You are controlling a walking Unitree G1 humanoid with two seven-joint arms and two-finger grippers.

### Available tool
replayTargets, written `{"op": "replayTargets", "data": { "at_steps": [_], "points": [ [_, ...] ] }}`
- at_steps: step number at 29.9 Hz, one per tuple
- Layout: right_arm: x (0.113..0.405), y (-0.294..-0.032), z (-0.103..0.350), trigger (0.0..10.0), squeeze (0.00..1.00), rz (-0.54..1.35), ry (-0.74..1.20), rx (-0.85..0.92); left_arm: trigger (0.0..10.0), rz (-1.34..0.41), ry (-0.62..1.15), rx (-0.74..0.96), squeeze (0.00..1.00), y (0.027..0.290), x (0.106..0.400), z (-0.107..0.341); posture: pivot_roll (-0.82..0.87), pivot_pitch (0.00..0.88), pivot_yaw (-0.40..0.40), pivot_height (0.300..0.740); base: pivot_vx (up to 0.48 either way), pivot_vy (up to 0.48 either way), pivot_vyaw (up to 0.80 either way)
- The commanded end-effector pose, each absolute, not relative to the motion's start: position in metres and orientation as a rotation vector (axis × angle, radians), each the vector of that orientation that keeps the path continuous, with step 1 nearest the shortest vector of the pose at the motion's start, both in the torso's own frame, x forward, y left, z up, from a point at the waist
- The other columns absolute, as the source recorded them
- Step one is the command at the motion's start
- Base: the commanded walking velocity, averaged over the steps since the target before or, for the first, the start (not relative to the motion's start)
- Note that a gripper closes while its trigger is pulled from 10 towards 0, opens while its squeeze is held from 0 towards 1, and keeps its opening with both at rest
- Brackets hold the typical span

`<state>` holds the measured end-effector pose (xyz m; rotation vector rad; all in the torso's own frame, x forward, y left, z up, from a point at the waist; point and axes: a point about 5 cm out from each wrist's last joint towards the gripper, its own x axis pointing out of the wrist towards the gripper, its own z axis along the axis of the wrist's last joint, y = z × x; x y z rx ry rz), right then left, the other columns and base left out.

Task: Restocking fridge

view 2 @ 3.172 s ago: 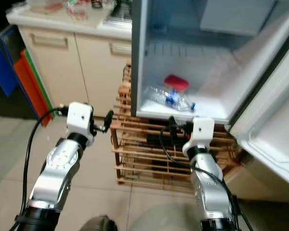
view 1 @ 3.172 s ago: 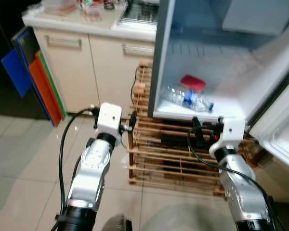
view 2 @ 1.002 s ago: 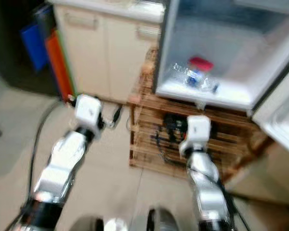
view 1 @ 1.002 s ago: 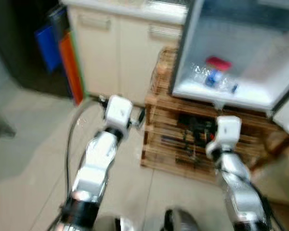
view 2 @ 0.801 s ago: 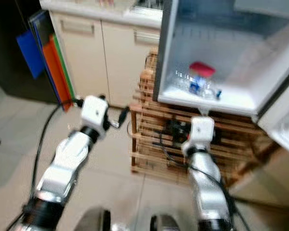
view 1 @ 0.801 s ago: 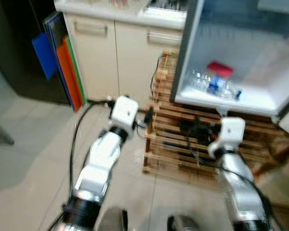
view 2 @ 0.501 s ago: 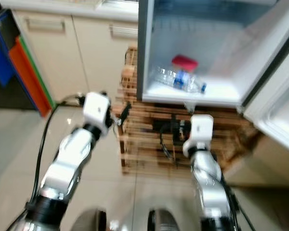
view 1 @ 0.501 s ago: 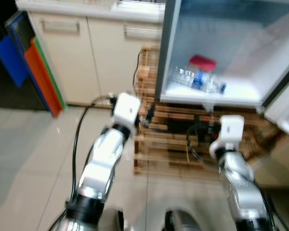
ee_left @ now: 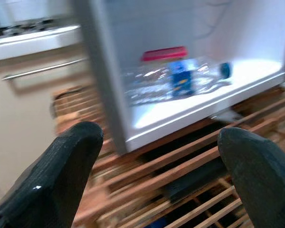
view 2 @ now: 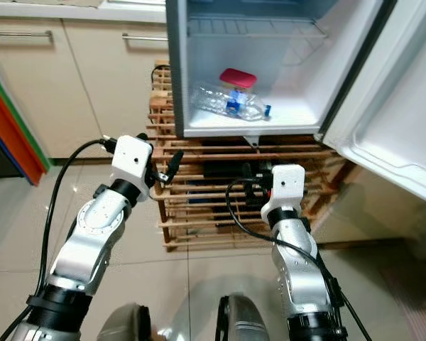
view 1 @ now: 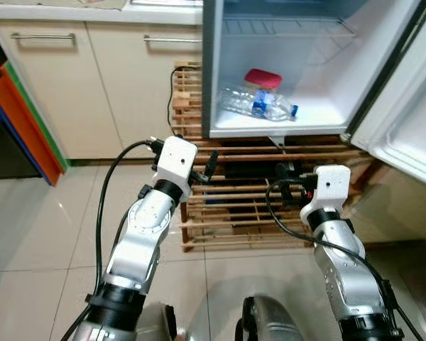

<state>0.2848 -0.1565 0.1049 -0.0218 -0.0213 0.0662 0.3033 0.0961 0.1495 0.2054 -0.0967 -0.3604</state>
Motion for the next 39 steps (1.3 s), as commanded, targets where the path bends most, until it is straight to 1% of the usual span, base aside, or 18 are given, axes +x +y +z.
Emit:
{"op": "replayTargets", "data": {
  "at_steps": [1, 15, 18, 20, 21, 22, 25, 26, 28, 31, 35, 37, 39],
  "points": [
    [0.285, -0.162, 0.110, 10.0, 0.00, 0.036, -0.044, -0.013, 10.0, -0.404, -0.116, 0.211, 0.00, 0.087, 0.300, 0.153, 0.03, 0.085, -0.037, 0.676, 0.465, 0.000, 0.00],
    [0.281, -0.161, 0.105, 10.0, 0.00, 0.042, -0.024, -0.012, 10.0, -0.442, -0.102, 0.194, 0.00, 0.079, 0.299, 0.151, 0.03, 0.082, -0.040, 0.676, 0.466, 0.000, 0.00],
    [0.284, -0.159, 0.108, 10.0, 0.00, 0.053, -0.032, -0.012, 10.0, -0.438, -0.106, 0.181, 0.00, 0.078, 0.299, 0.154, 0.03, 0.088, -0.040, 0.676, 0.000, 0.000, 0.00],
    [0.292, -0.155, 0.117, 10.0, 0.00, 0.079, -0.052, 0.001, 10.0, -0.425, -0.106, 0.146, 0.00, 0.086, 0.297, 0.159, 0.04, 0.097, -0.037, 0.676, 0.000, 0.000, 0.00],
    [0.292, -0.155, 0.117, 10.0, 0.00, 0.079, -0.052, 0.001, 10.0, -0.425, -0.106, 0.146, 0.00, 0.086, 0.297, 0.159, 0.04, 0.097, -0.037, 0.676, 0.000, 0.000, 0.00],
    [0.298, -0.153, 0.125, 10.0, 0.00, 0.092, -0.070, 0.006, 10.0, -0.436, -0.098, 0.158, 0.00, 0.094, 0.293, 0.160, 0.05, 0.105, -0.041, 0.676, 0.000, 0.000, 0.00],
    [0.306, -0.150, 0.131, 10.0, 0.00, 0.102, -0.082, 0.016, 10.0, -0.464, -0.066, 0.152, 0.00, 0.104, 0.282, 0.160, 0.09, 0.137, -0.045, 0.676, 0.000, 0.000, 0.00],
    [0.306, -0.150, 0.131, 10.0, 0.00, 0.102, -0.082, 0.016, 10.0, -0.464, -0.066, 0.152, 0.00, 0.104, 0.282, 0.160, 0.09, 0.137, -0.045, 0.676, 0.000, 0.000, 0.00],
    [0.311, -0.148, 0.133, 10.0, 0.00, 0.108, -0.080, 0.019, 10.0, -0.517, -0.029, 0.165, 0.00, 0.107, 0.267, 0.161, 0.12, 0.170, -0.047, 0.676, 0.000, 0.000, 0.00],
    [0.316, -0.143, 0.129, 10.0, 0.00, 0.128, -0.060, 0.025, 10.0, -0.550, 0.024, 0.138, 0.00, 0.109, 0.253, 0.161, 0.15, 0.200, -0.045, 0.676, 0.000, 0.000, 0.00],
    [0.322, -0.143, 0.127, 10.0, 0.00, 0.108, -0.044, -0.016, 10.0, -0.555, 0.054, 0.127, 0.00, 0.110, 0.248, 0.158, 0.16, 0.213, -0.050, 0.676, 0.000, 0.000, 0.00],
    [0.334, -0.139, 0.124, 10.0, 0.00, 0.105, -0.006, -0.057, 10.0, -0.527, 0.075, 0.134, 0.00, 0.115, 0.245, 0.155, 0.18, 0.231, -0.051, 0.676, 0.000, 0.000, 0.00],
    [0.336, -0.138, 0.123, 10.0, 0.00, 0.106, 0.004, -0.061, 10.0, -0.521, 0.079, 0.136, 0.00, 0.116, 0.243, 0.156, 0.19, 0.232, -0.053, 0.676, 0.000, 0.000, 0.00]
  ]
}}
